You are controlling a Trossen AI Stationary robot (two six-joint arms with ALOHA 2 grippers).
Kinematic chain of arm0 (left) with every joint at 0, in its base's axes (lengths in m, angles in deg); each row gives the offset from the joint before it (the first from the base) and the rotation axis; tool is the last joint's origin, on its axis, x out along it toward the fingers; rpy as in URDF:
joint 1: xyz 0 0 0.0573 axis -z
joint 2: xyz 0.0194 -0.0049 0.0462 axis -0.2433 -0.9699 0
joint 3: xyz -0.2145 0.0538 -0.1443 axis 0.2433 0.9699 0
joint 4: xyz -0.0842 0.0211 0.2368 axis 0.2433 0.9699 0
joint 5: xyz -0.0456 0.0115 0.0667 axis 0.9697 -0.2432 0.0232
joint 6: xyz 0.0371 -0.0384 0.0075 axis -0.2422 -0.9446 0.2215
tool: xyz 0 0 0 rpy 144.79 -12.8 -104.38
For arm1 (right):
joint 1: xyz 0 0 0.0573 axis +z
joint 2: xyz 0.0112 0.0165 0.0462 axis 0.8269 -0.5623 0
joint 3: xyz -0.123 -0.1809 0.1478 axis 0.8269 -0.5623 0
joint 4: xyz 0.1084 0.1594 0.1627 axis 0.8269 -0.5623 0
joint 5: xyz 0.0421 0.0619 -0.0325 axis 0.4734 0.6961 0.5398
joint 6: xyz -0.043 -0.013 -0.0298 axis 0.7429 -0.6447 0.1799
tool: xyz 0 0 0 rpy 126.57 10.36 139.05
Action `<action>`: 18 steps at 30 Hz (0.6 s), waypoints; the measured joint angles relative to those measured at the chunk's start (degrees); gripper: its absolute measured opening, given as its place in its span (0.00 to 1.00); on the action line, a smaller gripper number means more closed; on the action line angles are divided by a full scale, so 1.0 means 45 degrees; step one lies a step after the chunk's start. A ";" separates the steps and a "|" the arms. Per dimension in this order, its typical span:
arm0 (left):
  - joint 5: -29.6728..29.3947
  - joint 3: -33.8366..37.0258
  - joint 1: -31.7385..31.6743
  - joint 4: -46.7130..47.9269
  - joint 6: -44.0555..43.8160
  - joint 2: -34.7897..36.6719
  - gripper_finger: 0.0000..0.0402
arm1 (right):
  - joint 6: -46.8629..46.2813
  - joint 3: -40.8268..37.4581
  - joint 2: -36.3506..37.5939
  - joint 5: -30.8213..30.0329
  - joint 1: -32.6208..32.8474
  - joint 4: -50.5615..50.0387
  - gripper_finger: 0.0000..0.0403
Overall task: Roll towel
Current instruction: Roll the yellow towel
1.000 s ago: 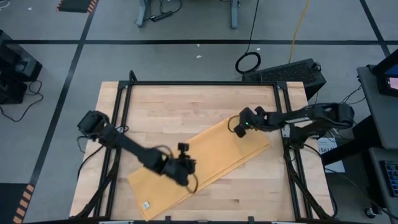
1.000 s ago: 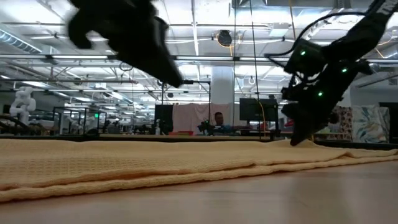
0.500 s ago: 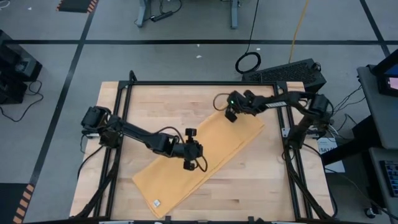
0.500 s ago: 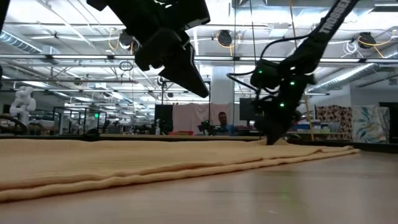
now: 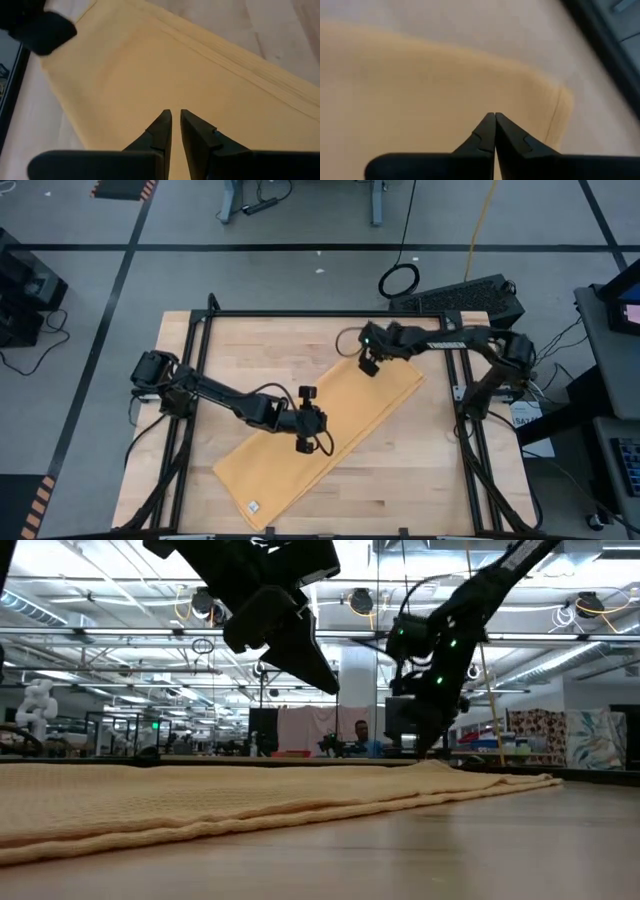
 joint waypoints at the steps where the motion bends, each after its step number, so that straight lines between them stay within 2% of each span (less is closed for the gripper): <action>1: 0.0001 -0.0002 0.0050 0.0058 0.0004 0.0000 0.12 | -0.0497 -0.0112 0.0283 -0.0014 0.0352 -0.0488 0.00; 4: 0.0003 -0.0002 0.0192 0.0128 0.0011 0.0000 0.12 | -0.2110 -0.0745 0.1089 -0.0009 0.1694 -0.1283 0.00; 8: 0.0003 -0.0007 0.0434 0.0194 -0.0060 0.0000 0.12 | -0.4500 -0.2171 0.1937 0.0010 0.4134 -0.0233 0.00; 13: 0.0162 -0.0007 0.1041 0.0209 -0.0690 0.0000 0.12 | -0.6697 -0.3873 0.2142 -0.0605 0.7247 0.3665 0.00; 18: 0.0665 -0.0007 0.1933 0.0233 -0.1728 0.0000 0.12 | -0.7765 -0.4700 0.1724 -0.2187 0.9547 0.7608 0.00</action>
